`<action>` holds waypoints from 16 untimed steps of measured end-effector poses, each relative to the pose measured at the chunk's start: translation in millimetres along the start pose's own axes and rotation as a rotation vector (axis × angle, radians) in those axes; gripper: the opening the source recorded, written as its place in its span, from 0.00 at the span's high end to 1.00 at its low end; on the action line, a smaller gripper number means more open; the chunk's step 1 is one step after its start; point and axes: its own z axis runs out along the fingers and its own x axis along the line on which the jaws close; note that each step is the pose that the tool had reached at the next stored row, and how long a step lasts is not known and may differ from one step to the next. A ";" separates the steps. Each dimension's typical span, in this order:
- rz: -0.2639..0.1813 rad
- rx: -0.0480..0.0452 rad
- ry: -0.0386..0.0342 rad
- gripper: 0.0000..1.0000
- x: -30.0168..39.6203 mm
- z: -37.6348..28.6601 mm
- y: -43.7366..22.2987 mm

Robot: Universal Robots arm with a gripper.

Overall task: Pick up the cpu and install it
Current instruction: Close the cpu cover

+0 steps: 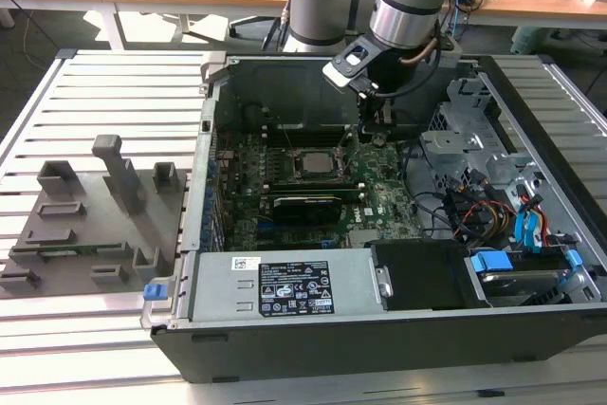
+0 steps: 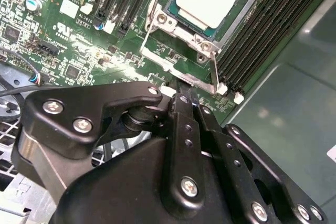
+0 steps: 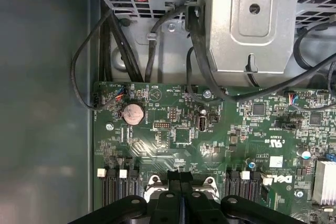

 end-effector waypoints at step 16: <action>0.000 0.0000 0.0000 0.89 0.3 1.1 -14.7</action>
